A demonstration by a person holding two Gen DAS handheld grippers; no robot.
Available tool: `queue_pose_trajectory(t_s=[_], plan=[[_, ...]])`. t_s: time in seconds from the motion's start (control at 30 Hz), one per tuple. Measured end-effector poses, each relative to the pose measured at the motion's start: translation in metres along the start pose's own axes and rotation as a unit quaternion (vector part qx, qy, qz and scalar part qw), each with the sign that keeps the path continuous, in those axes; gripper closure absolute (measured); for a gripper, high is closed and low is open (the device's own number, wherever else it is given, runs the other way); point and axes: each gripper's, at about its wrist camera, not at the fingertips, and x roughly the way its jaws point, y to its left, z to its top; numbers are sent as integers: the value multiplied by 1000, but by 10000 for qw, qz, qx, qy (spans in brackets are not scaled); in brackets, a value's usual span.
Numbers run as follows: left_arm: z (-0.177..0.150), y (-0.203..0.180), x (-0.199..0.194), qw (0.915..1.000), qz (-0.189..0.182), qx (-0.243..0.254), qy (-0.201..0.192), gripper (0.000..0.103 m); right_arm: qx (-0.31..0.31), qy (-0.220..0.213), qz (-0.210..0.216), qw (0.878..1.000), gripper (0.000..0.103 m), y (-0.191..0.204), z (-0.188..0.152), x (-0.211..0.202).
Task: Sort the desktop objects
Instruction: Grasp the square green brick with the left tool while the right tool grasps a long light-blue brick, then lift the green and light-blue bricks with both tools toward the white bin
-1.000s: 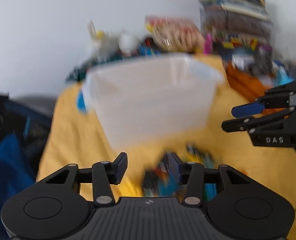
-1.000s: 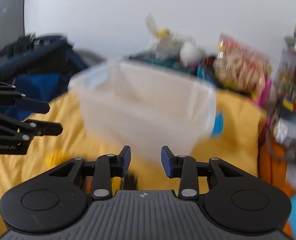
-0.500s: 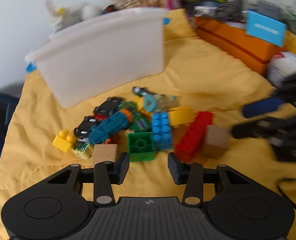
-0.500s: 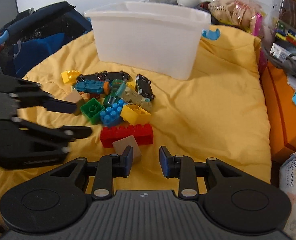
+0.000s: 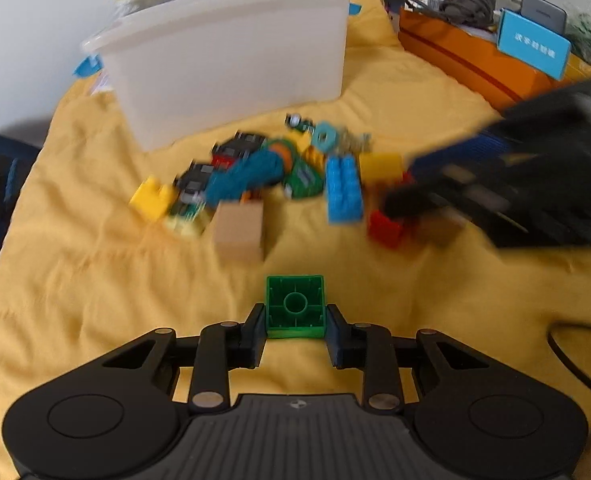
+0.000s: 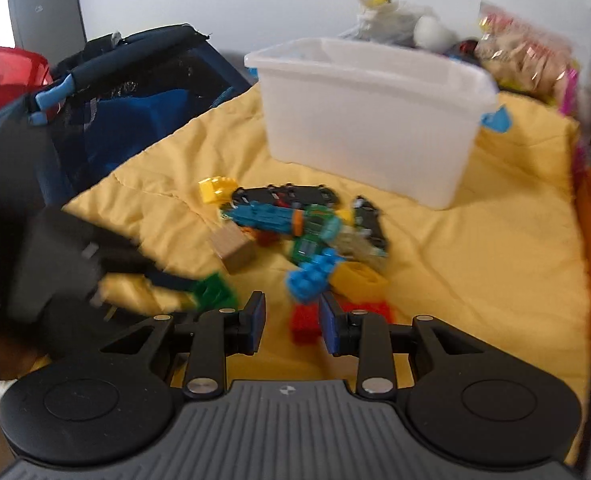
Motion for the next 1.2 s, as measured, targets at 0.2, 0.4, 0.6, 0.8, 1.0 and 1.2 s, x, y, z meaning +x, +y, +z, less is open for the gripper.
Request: queue_pose_trajectory(t_s=[0.2, 0.4, 0.6, 0.8, 1.0, 1.2], plan=[[-9, 1, -12, 9999, -4, -126, -1, 69, 791, 628, -512, 9936, 66, -6, 11, 51], [-13, 2, -9, 9998, -13, -171, 27, 69, 696, 558, -623, 9941, 64, -10, 14, 73], [-18, 5, -9, 9996, -88, -245, 53, 68, -45, 723, -35, 9974, 76, 3, 3, 41], [-20, 6, -12, 9991, -124, -394, 72, 68, -768, 878, 40, 9932, 76, 22, -32, 3], [-19, -4, -21, 9996, 51, -194, 195, 68, -497, 1062, -47, 9931, 76, 13, -48, -5], [-20, -3, -20, 9989, -63, -397, 257, 68, -436, 932, 361, 9940, 76, 14, -47, -15]])
